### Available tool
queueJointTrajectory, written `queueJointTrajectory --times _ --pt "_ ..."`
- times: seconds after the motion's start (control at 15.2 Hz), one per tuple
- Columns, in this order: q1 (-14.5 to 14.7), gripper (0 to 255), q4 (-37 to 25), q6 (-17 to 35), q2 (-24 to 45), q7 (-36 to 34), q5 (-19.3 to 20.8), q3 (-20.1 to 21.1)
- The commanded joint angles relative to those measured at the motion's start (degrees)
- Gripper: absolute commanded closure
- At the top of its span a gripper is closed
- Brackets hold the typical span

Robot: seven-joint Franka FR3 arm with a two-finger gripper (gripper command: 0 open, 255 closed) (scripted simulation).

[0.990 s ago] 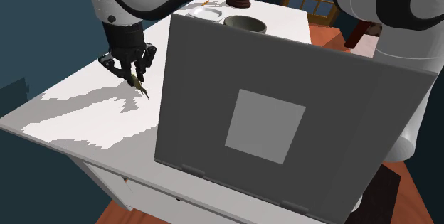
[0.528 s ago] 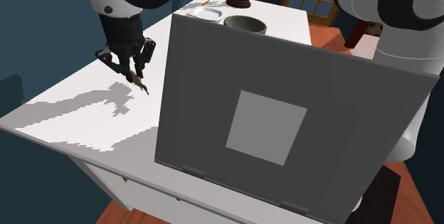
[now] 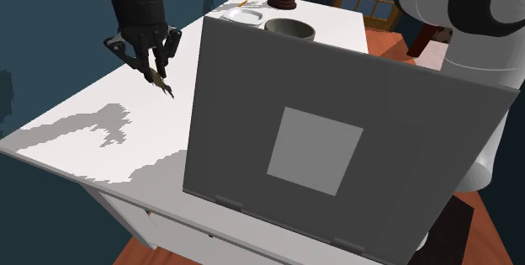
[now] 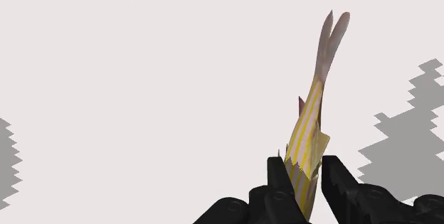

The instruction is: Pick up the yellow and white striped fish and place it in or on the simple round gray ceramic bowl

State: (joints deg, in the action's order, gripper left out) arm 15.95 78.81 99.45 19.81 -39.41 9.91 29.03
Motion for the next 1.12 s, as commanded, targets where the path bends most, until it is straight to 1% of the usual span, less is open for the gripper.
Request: queueJointTrajectory --times 0.0,0.59,1.06 --pt "0.29 255 -2.08 -1.78 0.35 0.03 0.14 0.02" --pt "2.18 255 -12.55 -10.01 2.69 0.01 1.22 0.05" --pt "5.04 255 -24.15 -17.87 6.51 -0.01 3.10 -0.18"
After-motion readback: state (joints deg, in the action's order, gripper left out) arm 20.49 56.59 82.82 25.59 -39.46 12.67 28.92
